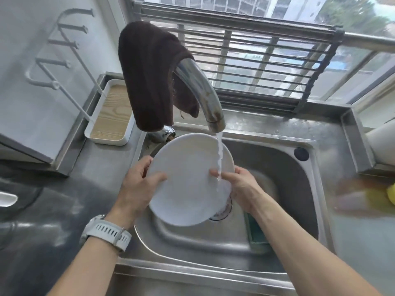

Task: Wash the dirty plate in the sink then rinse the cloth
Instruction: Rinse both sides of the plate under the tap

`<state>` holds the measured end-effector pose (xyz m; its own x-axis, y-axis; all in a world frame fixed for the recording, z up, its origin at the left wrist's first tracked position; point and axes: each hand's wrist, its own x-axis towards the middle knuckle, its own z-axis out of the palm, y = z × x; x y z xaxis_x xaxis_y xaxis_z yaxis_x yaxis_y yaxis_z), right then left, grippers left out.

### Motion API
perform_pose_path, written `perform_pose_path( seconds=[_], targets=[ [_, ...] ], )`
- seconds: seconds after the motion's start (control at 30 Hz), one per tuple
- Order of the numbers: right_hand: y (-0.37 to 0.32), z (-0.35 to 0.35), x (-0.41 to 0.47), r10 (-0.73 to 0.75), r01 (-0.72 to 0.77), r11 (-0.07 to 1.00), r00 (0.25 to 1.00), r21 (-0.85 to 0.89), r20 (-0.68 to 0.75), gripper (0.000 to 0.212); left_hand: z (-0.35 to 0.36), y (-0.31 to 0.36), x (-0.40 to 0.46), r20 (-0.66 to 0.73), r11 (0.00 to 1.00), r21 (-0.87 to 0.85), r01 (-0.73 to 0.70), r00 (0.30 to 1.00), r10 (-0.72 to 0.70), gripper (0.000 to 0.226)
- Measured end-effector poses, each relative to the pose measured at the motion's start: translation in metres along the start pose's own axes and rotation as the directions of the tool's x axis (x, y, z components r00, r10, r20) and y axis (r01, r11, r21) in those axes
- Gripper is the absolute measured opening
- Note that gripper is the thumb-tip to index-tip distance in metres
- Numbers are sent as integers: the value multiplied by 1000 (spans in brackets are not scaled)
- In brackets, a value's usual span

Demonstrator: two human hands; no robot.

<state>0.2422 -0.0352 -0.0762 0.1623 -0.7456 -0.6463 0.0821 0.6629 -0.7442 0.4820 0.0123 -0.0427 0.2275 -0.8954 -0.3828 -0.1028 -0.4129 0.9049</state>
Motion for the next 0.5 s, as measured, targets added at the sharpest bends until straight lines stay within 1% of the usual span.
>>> perform_pose_path(
  seconds=[0.03,0.07,0.1,0.17,0.2,0.23,0.27,0.3,0.33,0.37,0.4,0.43,0.47,0.5],
  targets=[
    [-2,-2,-5,-72,72,996,997,-42,-3,28,-2,-4,-1,1,1000,-16,5,1000,-5,9],
    [-3,-3,-13,-150,151,984,989,-94,12,20,-3,-10,-1,-5,1000,-15,3,1000,-3,9],
    [-4,-5,-21,-237,241,959,970,-147,48,14,-2,-15,-1,-9,1000,13,-16,1000,16,9],
    [-2,-8,-42,-421,440,860,898,-257,128,12,4,-25,-1,-10,997,62,-40,999,41,8],
    [1,-12,-51,-515,534,772,843,-344,153,16,10,-30,0,-14,998,51,-22,1000,22,15],
    [6,-15,-59,-603,608,653,778,-451,176,24,19,-31,0,-19,999,-11,33,999,-33,21],
    [10,-20,-66,-671,651,523,713,-550,205,35,29,-29,0,-18,984,-128,121,992,-124,26],
    [15,-25,-71,-717,666,407,657,-625,234,46,40,-26,-2,10,936,-275,218,975,-224,28],
    [20,-31,-76,-742,664,319,619,-676,258,54,51,-22,-6,72,859,-414,303,951,-301,29],
    [24,-36,-80,-755,654,256,595,-712,276,58,60,-19,-9,152,764,-523,378,923,-352,30],
    [27,-42,-83,-761,637,206,582,-743,287,59,67,-14,-12,234,669,-597,443,894,-383,37],
    [30,-49,-85,-760,611,160,577,-775,299,60,72,-9,-14,320,580,-642,502,862,-392,50],
    [34,-56,-85,-748,577,116,586,-808,311,68,74,-7,-14,384,516,-668,536,842,-378,64],
    [38,-63,-83,-727,549,78,602,-832,329,80,77,-4,-13,424,493,-674,550,835,-352,71]
  ],
)
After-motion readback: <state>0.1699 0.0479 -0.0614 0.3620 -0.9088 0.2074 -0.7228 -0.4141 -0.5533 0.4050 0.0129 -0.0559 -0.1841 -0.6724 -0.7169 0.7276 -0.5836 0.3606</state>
